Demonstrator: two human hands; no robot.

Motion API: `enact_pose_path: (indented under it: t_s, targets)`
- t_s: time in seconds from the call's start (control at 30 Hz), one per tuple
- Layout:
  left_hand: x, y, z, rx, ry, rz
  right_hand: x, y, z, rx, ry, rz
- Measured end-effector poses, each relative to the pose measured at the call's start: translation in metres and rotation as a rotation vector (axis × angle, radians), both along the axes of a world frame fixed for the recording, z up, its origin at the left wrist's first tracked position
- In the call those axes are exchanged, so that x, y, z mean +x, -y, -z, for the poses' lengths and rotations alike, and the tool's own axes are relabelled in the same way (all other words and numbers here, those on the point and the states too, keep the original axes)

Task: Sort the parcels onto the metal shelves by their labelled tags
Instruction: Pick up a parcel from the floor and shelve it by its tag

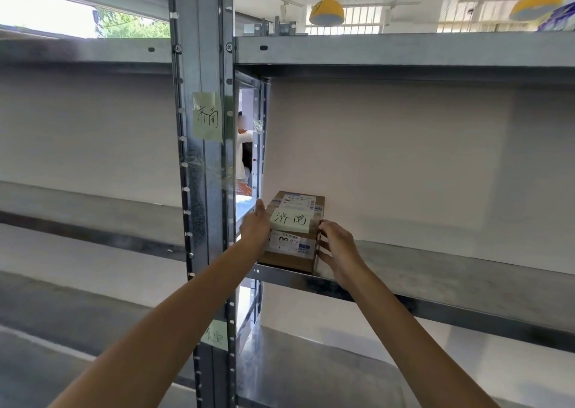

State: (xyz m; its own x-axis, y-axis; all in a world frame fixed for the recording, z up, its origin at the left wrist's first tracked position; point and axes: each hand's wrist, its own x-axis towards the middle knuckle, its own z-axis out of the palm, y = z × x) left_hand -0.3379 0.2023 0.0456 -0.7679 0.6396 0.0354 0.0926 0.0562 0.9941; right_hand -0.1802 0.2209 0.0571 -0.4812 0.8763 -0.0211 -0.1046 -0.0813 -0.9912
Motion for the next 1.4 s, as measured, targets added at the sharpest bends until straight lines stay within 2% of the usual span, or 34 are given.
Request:
enact_pose_path:
  t_s: [0.13,0.33,0.47,0.73,0.97,1.17,1.4]
  targets:
    - [0.006,0.002,0.001,-0.006,-0.267,0.003,0.002,0.000,0.000,0.050,0.042,0.027]
    - [0.018,0.008,-0.005,0.048,-0.412,0.019,0.004,0.002,0.005,0.234,0.124,0.214]
    - [0.021,0.010,-0.005,0.042,-0.604,-0.066,0.009,0.011,0.001,0.352,0.127,0.272]
    - [0.031,0.030,-0.014,0.069,-0.712,-0.059,0.015,0.029,-0.009,0.465,0.117,0.288]
    - [0.039,0.057,-0.010,0.169,-0.832,-0.063,0.016,0.045,0.004,0.566,0.150,0.252]
    - [0.044,0.072,-0.006,0.106,-0.973,-0.063,0.028,0.057,0.002,0.668,0.153,0.209]
    - [0.066,0.096,0.011,0.049,-1.021,-0.073,0.059,0.073,0.012,0.710,0.140,0.140]
